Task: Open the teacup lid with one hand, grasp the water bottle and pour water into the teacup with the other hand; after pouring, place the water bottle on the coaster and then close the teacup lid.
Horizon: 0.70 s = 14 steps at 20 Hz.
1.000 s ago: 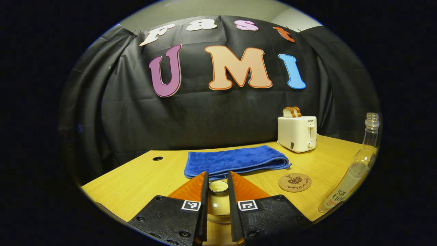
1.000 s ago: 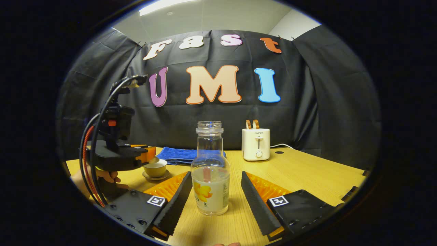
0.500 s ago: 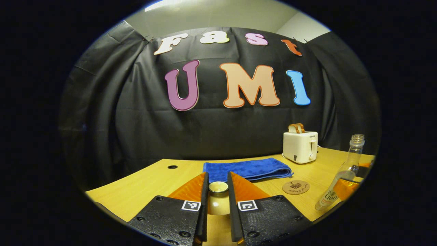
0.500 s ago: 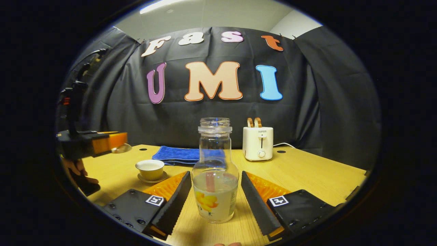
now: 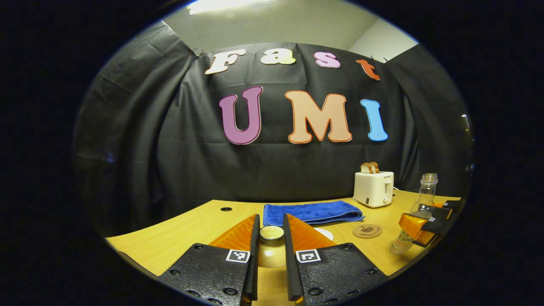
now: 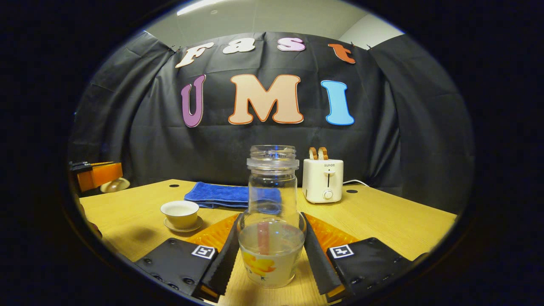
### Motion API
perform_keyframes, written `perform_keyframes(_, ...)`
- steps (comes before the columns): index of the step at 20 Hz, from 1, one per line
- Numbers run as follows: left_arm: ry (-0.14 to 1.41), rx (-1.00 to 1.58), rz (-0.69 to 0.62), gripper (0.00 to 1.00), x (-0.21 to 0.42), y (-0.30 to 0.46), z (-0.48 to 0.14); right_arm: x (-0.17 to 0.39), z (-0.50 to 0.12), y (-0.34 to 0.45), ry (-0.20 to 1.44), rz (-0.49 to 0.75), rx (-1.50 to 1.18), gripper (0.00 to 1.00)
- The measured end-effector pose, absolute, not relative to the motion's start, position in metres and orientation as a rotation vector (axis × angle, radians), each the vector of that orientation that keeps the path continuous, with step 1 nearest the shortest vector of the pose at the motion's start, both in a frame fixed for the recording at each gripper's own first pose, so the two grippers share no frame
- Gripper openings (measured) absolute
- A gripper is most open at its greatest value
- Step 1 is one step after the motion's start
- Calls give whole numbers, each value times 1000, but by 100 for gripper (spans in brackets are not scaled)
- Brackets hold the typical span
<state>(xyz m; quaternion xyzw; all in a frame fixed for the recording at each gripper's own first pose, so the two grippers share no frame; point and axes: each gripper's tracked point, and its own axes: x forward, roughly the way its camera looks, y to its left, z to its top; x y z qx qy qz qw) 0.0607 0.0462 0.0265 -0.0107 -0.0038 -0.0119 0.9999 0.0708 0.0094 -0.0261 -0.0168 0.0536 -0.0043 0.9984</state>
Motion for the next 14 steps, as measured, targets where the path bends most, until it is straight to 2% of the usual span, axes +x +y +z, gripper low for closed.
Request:
perform_keyframes(2,-15,-34,-11,25,57,56,22,73,-25,15,102,-3,-70,77)
perform_keyframes(9,-40,-3,-18,24,56,69,26,91,-27,70,71,93,-499,77)
perform_keyframes(14,-36,-9,-1,24,57,79,23,117,-40,94,122,164,-679,78)
